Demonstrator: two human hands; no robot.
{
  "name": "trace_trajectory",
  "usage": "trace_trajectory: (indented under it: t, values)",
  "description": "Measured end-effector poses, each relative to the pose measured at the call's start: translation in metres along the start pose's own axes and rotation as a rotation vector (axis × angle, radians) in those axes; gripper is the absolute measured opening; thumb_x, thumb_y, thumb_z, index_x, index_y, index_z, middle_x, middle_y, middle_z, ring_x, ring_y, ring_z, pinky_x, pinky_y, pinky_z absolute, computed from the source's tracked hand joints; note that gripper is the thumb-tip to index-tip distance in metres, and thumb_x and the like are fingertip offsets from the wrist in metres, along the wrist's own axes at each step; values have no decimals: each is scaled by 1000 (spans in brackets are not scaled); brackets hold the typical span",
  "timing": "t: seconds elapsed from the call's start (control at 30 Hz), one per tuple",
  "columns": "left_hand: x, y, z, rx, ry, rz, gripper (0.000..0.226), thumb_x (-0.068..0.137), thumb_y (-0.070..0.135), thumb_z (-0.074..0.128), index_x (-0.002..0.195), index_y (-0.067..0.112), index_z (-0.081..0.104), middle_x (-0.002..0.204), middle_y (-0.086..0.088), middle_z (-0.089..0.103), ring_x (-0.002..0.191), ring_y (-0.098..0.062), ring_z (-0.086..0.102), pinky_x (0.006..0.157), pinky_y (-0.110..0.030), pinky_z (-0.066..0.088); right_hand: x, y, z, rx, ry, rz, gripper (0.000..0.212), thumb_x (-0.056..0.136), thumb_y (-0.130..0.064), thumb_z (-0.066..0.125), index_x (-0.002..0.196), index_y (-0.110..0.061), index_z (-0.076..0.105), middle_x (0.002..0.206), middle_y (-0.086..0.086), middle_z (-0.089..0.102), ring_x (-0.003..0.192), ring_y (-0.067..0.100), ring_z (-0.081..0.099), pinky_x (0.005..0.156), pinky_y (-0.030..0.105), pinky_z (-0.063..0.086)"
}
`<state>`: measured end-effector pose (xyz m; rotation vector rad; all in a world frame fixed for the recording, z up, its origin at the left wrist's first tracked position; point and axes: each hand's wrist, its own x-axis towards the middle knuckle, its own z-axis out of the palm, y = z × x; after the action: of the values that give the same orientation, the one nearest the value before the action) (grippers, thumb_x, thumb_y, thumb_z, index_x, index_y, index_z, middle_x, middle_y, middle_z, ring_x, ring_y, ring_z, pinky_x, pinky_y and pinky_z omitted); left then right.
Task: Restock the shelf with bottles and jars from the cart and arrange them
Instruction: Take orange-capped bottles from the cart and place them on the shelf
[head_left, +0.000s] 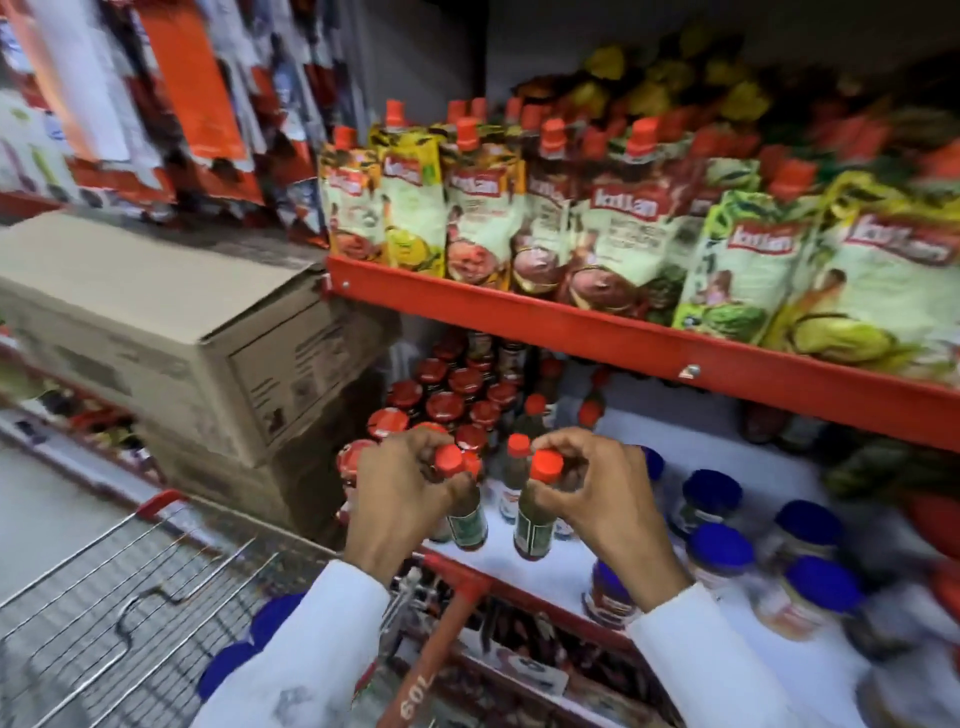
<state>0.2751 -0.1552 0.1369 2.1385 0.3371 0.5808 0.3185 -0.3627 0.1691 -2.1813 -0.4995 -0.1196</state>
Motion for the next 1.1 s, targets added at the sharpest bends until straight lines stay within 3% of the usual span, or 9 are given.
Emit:
trace_trajectory:
  t: [0.2, 0.33, 0.43, 0.6, 0.7, 0.8, 0.93, 1.0, 1.1]
  values:
    - [19, -11, 61, 84, -189, 42, 29, 59, 5, 78, 74, 28, 69, 64, 11, 68, 54, 1, 58, 56, -29, 54, 8, 44, 10, -96, 28, 170, 33, 67, -3, 83, 96, -17, 76, 88, -3, 78, 76, 9, 69, 75, 25, 58]
    - [24, -20, 83, 148, -269, 26, 29, 61, 8, 81, 88, 18, 74, 76, 4, 72, 67, -9, 65, 58, -25, 52, 12, 61, 22, -105, 28, 263, 29, 68, 0, 79, 92, -17, 75, 86, -1, 77, 79, 15, 71, 79, 35, 61]
    - [25, -22, 89, 142, -262, 26, 28, 61, 9, 82, 87, 17, 72, 70, 13, 66, 61, 3, 58, 51, -7, 44, 11, 70, 31, -115, 7, 284, 26, 69, 4, 73, 86, -16, 73, 82, 0, 76, 77, 17, 71, 77, 39, 62]
    - [26, -24, 93, 128, -254, 19, 31, 63, 16, 85, 90, 22, 72, 70, 18, 62, 62, 10, 55, 50, 1, 37, 10, 75, 38, -132, -5, 293, 29, 70, 4, 69, 77, -24, 65, 75, -3, 71, 69, 14, 66, 69, 31, 57]
    - [24, -25, 92, 109, -261, 24, 39, 64, 17, 84, 100, 21, 71, 75, 17, 65, 60, 8, 57, 53, 0, 40, 6, 75, 38, -202, -39, 270, 28, 73, -8, 76, 91, -27, 66, 81, -2, 70, 73, 18, 65, 66, 31, 54]
    - [18, -21, 80, 127, -245, 21, 47, 70, 25, 80, 114, 18, 65, 90, 1, 74, 65, -7, 65, 64, -23, 56, 1, 68, 38, -375, -22, 184, 42, 77, -23, 78, 116, -28, 64, 106, 0, 71, 100, 24, 65, 78, 33, 55]
    - [-2, -21, 45, 331, -136, 143, 63, 78, 36, 74, 135, 24, 49, 132, -1, 63, 113, -18, 62, 94, -30, 51, -6, 52, 47, -412, -66, -71, 64, 90, -32, 65, 148, -30, 38, 155, -5, 42, 143, 21, 31, 118, 39, 34]
    - [-16, -26, 20, 450, -69, 202, 69, 83, 41, 67, 144, 27, 38, 153, 2, 40, 139, -21, 38, 113, -39, 34, -8, 41, 58, -469, -118, -192, 70, 94, -35, 57, 155, -30, 23, 166, -5, 19, 153, 21, 11, 125, 42, 18]
    - [-44, -49, -17, 598, 23, 155, 74, 87, 45, 60, 150, 28, 26, 162, 2, 17, 149, -26, 14, 119, -52, 21, -11, 23, 85, -527, -187, -376, 72, 95, -36, 52, 157, -29, 14, 168, -1, 5, 155, 24, -6, 126, 50, 11]
